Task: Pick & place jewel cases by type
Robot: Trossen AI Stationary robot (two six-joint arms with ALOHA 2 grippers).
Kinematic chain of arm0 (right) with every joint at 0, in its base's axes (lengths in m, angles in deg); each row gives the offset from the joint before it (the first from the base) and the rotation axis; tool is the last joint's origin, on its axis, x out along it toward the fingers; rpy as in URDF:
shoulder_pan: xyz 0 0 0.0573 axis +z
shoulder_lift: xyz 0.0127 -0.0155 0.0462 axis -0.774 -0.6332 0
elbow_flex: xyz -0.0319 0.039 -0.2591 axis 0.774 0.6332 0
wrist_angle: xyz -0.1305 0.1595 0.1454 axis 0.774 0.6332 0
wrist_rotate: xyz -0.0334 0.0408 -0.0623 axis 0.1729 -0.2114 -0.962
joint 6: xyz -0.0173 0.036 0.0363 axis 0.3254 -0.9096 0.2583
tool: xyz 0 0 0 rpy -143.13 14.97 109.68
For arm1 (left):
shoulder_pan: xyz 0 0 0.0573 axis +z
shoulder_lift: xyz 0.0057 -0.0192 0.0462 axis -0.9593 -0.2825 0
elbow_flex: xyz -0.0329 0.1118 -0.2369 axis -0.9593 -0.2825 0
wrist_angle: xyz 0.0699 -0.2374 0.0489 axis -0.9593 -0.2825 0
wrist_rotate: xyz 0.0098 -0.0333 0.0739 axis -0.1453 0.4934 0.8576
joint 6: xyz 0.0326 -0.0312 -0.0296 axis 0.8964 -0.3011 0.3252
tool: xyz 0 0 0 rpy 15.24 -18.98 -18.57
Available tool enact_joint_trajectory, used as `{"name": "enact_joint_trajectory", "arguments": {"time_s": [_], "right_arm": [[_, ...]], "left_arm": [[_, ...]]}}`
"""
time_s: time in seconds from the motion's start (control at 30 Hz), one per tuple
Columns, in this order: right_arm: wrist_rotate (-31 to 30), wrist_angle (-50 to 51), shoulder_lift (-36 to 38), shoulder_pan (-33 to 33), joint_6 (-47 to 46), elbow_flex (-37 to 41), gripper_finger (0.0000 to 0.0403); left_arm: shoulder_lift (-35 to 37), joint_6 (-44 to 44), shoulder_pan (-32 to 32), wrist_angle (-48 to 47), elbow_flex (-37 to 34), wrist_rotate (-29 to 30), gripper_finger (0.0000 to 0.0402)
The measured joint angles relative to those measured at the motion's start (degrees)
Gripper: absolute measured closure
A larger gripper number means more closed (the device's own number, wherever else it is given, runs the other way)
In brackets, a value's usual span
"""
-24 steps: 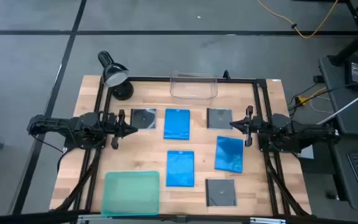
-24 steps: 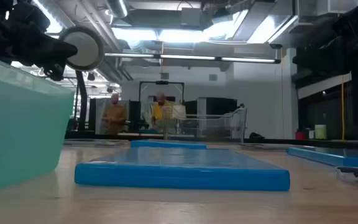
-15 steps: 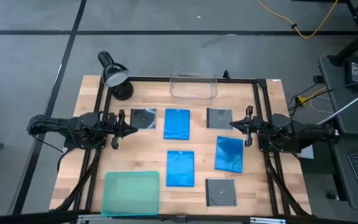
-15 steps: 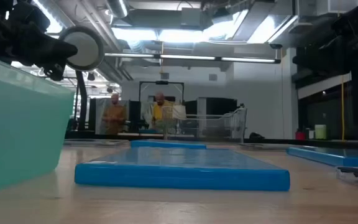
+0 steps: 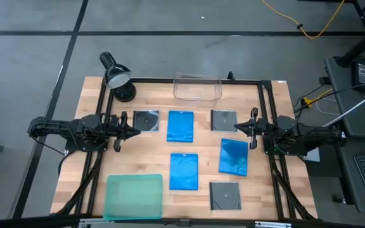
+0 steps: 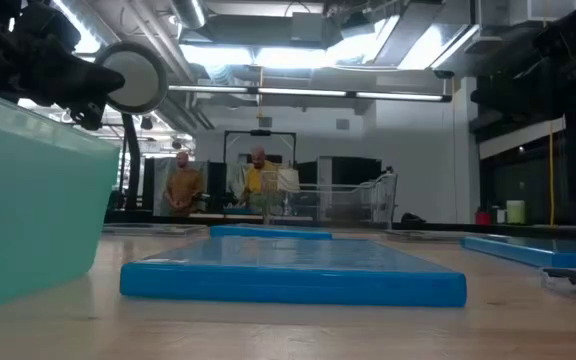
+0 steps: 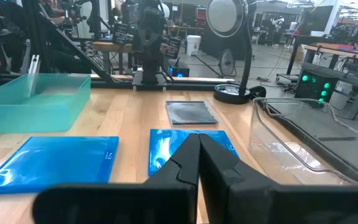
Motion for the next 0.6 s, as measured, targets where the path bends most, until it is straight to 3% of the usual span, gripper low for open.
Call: {"name": "enact_joint_trajectory", "arguments": {"time_s": [0.6], "right_arm": [[-0.01, 0.0, -0.02, 0.02, 0.0, 0.0, 0.0391]], "left_arm": [[0.0, -0.01, -0.01, 0.0, 0.01, 0.0, 0.0395]]}}
